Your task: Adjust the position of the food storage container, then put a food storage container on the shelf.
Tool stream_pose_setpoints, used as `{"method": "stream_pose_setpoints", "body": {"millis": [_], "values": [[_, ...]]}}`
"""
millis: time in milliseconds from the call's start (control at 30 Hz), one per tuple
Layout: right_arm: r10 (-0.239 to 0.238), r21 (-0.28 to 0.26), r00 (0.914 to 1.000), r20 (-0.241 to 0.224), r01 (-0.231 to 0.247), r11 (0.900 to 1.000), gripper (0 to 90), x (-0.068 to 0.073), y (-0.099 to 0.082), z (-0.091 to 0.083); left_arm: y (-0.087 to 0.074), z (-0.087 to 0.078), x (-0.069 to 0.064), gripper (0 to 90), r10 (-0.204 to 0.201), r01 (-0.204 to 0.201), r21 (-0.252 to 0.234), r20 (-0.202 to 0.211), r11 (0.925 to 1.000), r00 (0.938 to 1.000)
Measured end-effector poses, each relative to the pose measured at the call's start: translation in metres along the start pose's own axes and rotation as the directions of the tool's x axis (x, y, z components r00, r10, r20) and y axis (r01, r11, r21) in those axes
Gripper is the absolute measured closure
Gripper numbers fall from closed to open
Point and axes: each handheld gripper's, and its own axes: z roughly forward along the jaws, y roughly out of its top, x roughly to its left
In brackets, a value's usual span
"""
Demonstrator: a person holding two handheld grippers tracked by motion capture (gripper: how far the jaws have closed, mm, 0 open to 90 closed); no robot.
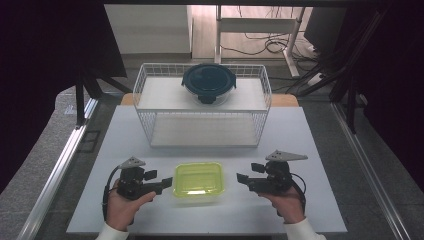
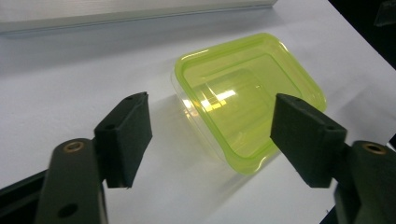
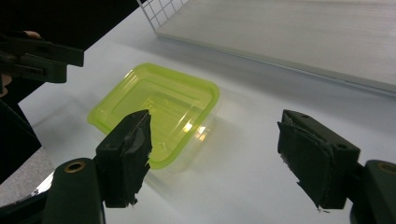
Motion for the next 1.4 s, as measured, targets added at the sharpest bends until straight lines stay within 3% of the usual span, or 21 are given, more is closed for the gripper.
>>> {"method": "stream_pose_setpoints", "body": {"millis": [100, 200, 633, 900, 1067, 1167, 1200, 1233, 1400], "values": [[0.009, 0.002, 0.9999, -0.005, -0.009, 1.0000, 25.9, 0.000, -0.001, 0.002, -0.002, 0.003, 0.005, 24.4, -0.039, 0.039, 0.008, 0.025, 0.9992, 0.9989], [0.009, 0.005, 0.9999, -0.009, -0.009, 0.9999, 25.9, -0.001, -0.001, 0.002, -0.002, 0.003, 0.007, 23.2, -0.053, 0.053, 0.004, 0.037, 0.9986, 0.9979], [0.024, 0.005, 0.9996, -0.017, -0.024, 0.9997, 27.5, 0.000, -0.002, 0.003, -0.001, 0.005, 0.009, 20.4, -0.086, 0.086, -0.014, 0.053, 0.9962, 0.9949], [0.059, -0.005, 0.9949, -0.081, -0.060, 0.9982, 32.6, -0.001, -0.003, 0.012, -0.004, 0.012, 0.018, 24.1, -0.145, 0.151, -0.033, 0.127, 0.9880, 0.9812], [0.091, 0.007, 0.9882, -0.124, -0.091, 0.9959, 36.1, -0.003, -0.004, 0.023, -0.004, 0.019, 0.021, 26.7, -0.154, 0.157, -0.014, 0.140, 0.9875, 0.9782], [0.111, 0.027, 0.9835, -0.143, -0.109, 0.9937, 37.8, -0.005, -0.005, 0.032, -0.004, 0.023, 0.022, 28.4, -0.165, 0.168, -0.005, 0.159, 0.9857, 0.9733], [0.111, 0.027, 0.9835, -0.143, -0.109, 0.9937, 37.8, -0.005, -0.005, 0.032, -0.004, 0.023, 0.022, 29.6, -0.165, 0.168, -0.005, 0.159, 0.9857, 0.9733], [0.121, 0.039, 0.9825, -0.142, -0.116, 0.9925, 38.4, -0.006, -0.007, 0.039, -0.004, 0.027, 0.024, 30.4, -0.176, 0.178, 0.003, 0.171, 0.9839, 0.9693], [0.136, 0.075, 0.9822, -0.129, -0.127, 0.9890, 39.2, -0.008, -0.010, 0.053, -0.004, 0.032, 0.026, 33.1, -0.182, 0.182, 0.016, 0.180, 0.9832, 0.9668]]}}
